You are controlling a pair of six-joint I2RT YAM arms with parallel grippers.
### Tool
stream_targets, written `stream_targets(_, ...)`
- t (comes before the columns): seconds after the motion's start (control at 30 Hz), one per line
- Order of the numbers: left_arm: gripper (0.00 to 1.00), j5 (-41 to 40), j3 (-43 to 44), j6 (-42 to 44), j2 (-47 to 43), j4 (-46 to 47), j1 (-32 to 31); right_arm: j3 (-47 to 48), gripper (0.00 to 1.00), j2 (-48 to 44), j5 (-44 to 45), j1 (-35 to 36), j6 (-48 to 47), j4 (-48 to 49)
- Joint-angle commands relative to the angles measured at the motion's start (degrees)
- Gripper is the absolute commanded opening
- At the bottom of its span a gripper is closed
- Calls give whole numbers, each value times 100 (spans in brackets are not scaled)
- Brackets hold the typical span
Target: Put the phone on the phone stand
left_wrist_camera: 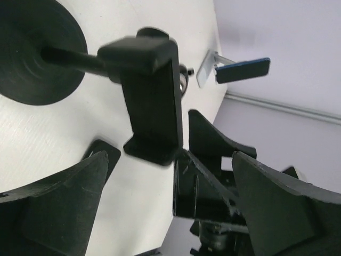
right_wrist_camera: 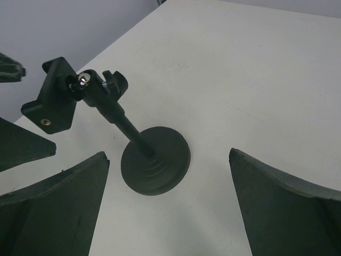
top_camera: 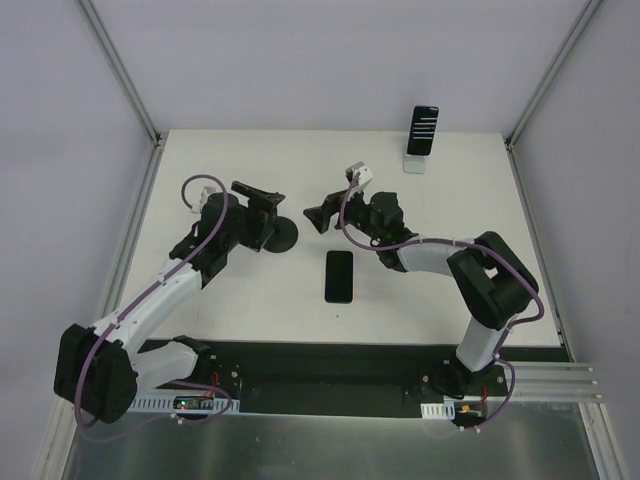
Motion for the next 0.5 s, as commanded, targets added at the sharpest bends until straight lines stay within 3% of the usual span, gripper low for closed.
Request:
stream_targets(0.0,99,320,-674,947,-1164,147,4,58,97,-49,-241,211,55,690)
stream_targets(0.07,99,757,-930,1472,-1579,-45,170,32,97,-93,-250,342,19,761)
stream_targets(0.2,99,900,-1195,2686,-2825,-1063,644,-38,98,-268,301,694,-51,761)
stream_targets(0.33,99,681,-713,3750,-3154,-2207,970,-118,98,-348,1260,1213,-278,893)
stream_targets(0.47,99,400,-97,4576,-3102,-2894,1006,321,99,-260,2034,1643,-517,123)
